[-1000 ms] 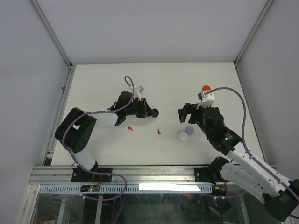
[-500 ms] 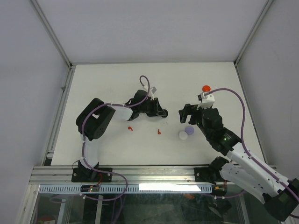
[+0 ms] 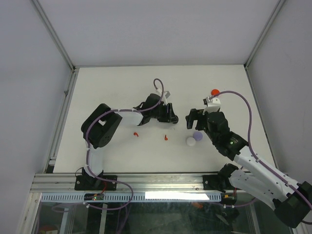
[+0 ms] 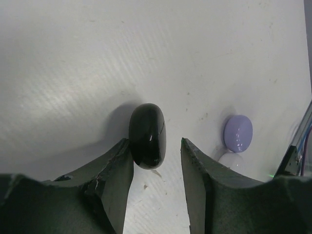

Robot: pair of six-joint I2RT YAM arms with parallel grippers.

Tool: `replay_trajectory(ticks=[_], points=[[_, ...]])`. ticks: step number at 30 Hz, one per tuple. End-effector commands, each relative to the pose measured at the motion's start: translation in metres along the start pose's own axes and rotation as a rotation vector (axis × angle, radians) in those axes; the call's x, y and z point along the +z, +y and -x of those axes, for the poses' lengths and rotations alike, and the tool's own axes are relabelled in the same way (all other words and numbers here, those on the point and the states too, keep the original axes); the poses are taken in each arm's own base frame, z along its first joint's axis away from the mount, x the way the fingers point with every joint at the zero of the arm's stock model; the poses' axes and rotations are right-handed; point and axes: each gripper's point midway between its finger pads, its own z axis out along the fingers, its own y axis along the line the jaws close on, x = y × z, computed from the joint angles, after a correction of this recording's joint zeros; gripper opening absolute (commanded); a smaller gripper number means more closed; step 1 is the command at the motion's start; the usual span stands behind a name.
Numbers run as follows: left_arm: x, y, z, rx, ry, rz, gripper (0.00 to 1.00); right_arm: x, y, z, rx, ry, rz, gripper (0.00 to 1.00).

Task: Insert the wireless bluetooth earbuds into the charging case
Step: Place the charging case at the center of the board.

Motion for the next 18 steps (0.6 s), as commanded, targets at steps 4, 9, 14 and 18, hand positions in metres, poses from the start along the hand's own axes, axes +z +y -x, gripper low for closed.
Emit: replay_trajectory(ticks=[4,9,14,18], points=[[0.015,-0.044,-0.007,0.125,0.022,-0.054,0.45,0.0,0.001,0.026,0.032,-0.086,-0.01,0.86],[0.016,-0.065,-0.017,0.185,0.034,-0.084,0.48,0.004,-0.004,0.022,0.025,-0.076,-0.042,0.86],[0.001,-0.06,-0.015,0.208,0.005,-0.034,0.51,0.008,-0.013,0.027,0.026,-0.079,-0.097,0.88],[-0.024,-0.058,-0.002,0.228,-0.057,0.019,0.57,0.015,-0.021,0.031,0.018,-0.069,-0.132,0.91]])
